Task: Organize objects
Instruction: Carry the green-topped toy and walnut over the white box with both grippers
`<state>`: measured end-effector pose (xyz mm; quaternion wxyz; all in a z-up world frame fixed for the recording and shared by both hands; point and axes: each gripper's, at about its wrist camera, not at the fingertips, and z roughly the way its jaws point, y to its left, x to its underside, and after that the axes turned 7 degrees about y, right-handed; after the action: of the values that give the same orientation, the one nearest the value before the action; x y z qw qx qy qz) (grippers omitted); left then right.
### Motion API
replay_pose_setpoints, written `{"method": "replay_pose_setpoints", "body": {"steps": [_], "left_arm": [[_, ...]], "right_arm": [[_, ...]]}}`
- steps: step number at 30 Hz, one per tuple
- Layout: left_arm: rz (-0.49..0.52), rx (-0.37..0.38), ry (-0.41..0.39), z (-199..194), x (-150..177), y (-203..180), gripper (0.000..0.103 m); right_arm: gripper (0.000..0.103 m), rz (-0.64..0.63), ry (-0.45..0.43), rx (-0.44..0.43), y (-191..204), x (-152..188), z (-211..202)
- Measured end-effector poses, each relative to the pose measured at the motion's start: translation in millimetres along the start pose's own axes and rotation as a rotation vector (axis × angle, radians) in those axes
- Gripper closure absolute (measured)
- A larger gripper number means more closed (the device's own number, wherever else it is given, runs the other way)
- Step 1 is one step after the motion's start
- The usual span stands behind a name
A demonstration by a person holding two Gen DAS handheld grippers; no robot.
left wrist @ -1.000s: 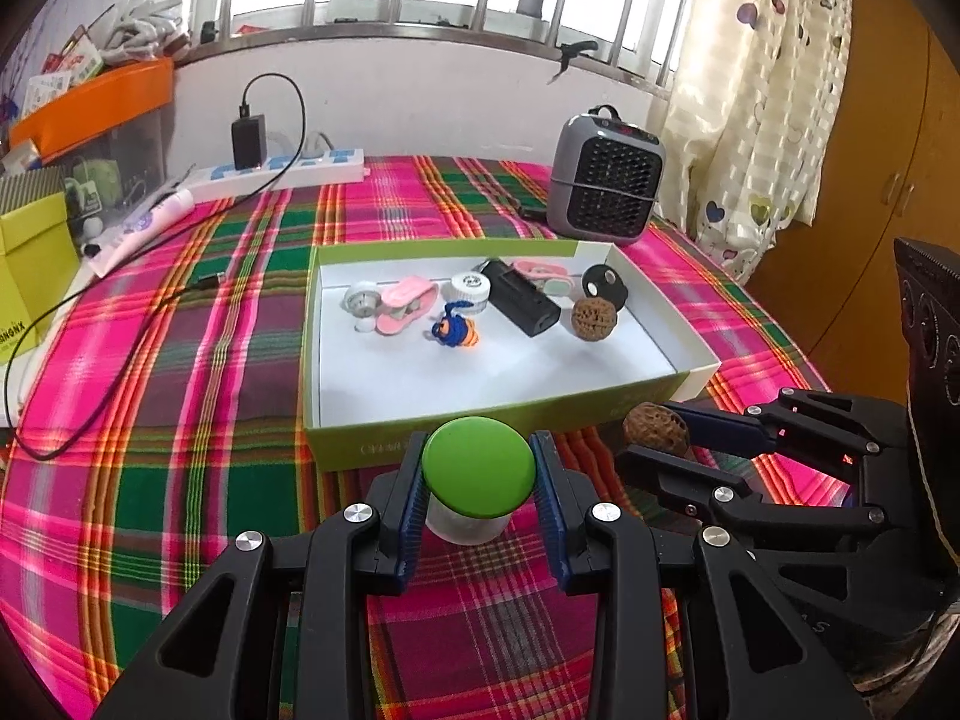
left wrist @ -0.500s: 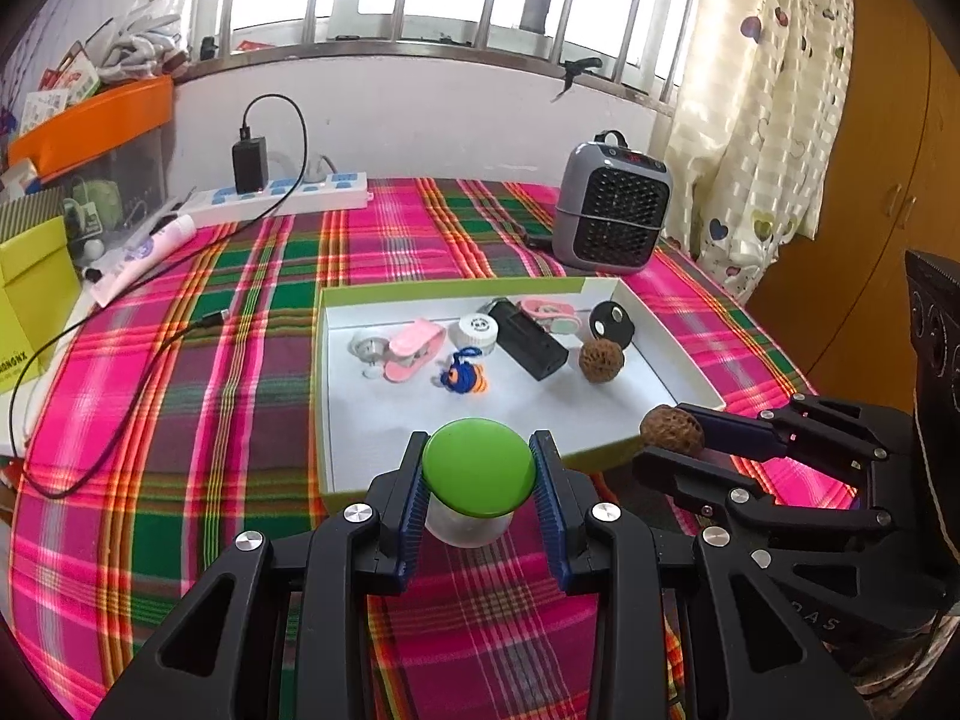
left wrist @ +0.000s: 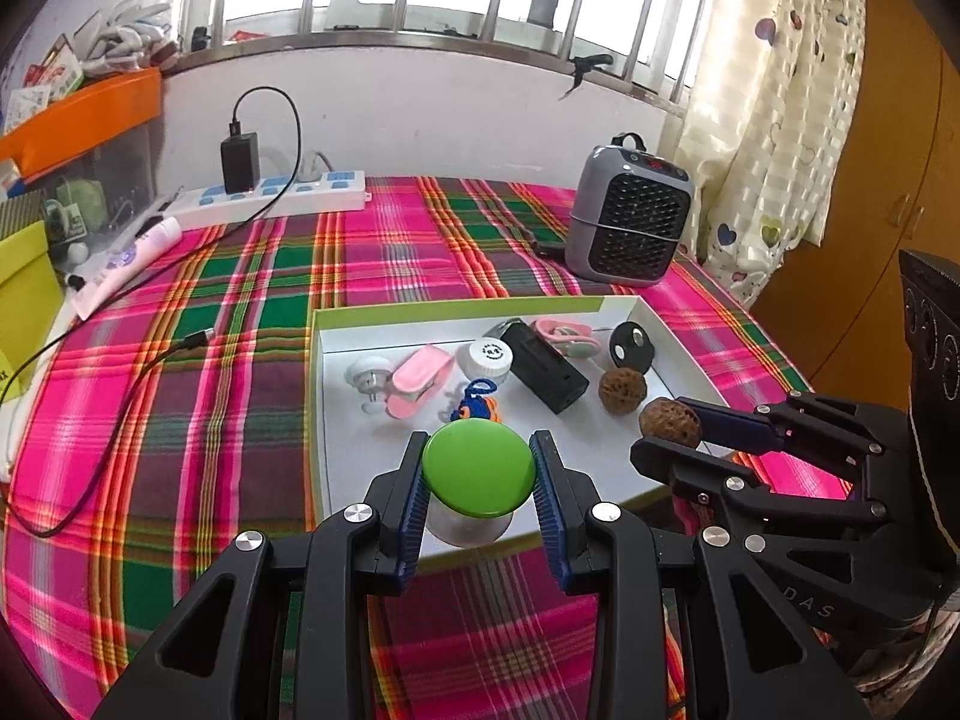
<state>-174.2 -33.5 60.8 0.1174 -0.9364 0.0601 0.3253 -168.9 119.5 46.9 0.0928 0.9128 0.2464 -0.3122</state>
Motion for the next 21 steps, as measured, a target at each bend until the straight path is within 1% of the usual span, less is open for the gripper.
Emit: {"method": "replay_pose_setpoints", "body": {"steps": [14,21], "left_arm": [[-0.037,0.002,0.05,33.8,-13.2,16.2,0.072],[-0.034,0.001,0.067,45.2,-14.3,18.8,0.072]], "right_arm": [[0.073,0.02,0.045,-0.013,-9.4,-15.7,30.8],[0.073,0.02,0.069,-0.024,-10.8,-17.4,42.9]]}}
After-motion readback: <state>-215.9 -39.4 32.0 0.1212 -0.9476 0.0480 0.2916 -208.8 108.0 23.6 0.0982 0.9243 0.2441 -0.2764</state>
